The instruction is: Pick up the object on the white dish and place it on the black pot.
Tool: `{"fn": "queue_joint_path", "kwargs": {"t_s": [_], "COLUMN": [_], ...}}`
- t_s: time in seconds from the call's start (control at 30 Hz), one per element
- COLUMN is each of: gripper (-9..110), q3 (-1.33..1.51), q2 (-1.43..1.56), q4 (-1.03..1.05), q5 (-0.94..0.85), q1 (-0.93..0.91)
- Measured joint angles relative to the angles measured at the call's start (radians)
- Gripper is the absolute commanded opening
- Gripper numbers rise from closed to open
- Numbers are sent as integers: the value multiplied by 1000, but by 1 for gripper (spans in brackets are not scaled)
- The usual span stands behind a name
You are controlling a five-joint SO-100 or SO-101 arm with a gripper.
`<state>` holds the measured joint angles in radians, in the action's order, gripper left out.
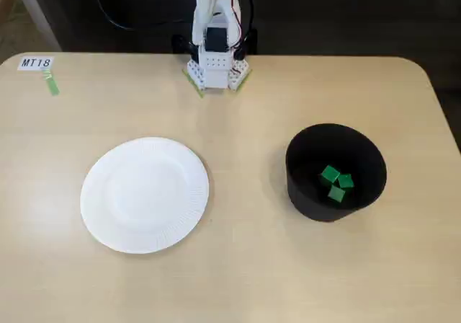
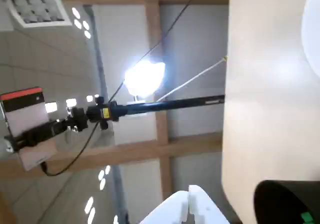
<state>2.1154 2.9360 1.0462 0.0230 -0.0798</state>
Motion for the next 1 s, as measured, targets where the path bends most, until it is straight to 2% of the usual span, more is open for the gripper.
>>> {"fn": "queue_joint_path", "kwargs": {"t_s": [0.47, 0.77, 1.0], "gripper": [0, 0, 0], "q3": [738, 943, 980], "q2": [275, 281, 282], "q4": [-138, -199, -242], "q5": [2, -46, -71], "q1": [32, 69, 74]}}
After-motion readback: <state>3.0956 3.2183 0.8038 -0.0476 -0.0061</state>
